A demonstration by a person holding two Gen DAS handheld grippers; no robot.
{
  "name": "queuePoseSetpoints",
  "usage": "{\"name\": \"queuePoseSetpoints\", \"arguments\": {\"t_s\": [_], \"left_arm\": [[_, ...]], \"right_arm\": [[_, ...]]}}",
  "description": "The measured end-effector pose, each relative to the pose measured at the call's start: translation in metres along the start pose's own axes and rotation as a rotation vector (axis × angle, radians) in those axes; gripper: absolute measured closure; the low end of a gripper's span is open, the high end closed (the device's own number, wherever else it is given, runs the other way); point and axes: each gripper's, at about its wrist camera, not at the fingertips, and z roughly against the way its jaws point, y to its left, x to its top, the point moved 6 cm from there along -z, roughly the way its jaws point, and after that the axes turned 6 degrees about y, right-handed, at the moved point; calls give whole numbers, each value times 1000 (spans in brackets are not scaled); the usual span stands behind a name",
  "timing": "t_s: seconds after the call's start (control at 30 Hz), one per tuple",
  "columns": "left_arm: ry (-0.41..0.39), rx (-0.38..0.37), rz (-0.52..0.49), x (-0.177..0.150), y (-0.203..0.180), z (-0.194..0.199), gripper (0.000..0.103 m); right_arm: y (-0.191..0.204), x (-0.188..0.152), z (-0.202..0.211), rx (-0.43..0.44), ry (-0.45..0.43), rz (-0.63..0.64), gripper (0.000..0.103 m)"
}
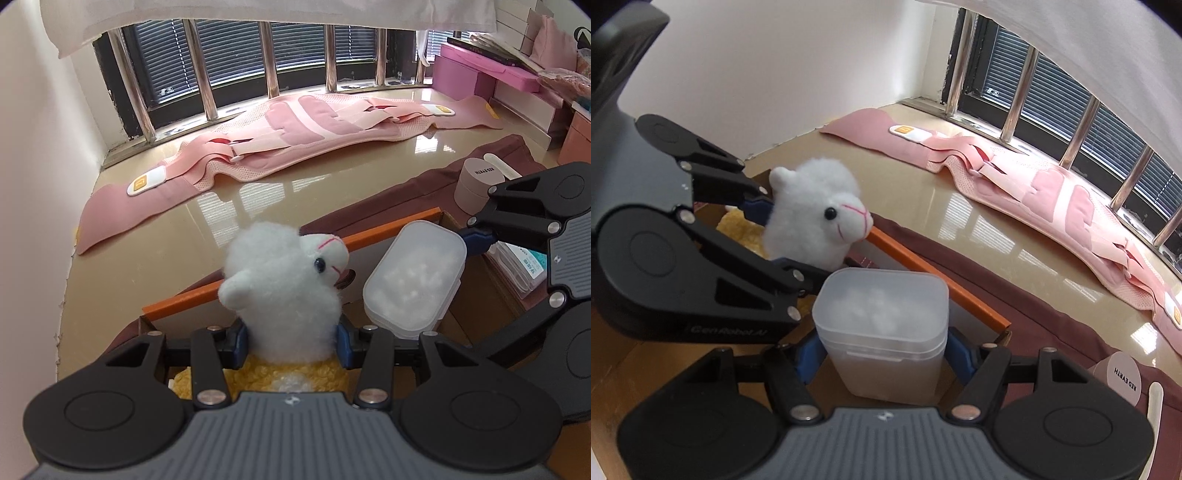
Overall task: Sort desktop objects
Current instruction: 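Lower the alpaca into the box and open left gripper while right holds container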
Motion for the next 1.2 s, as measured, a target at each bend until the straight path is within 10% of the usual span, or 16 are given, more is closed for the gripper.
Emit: {"name": "queuePoseSetpoints", "arguments": {"t_s": [1.2], "left_arm": [[-8,16,34,-4,5,20,39]], "right_arm": [[-1,-10,3,27,28,-12,36]]}}
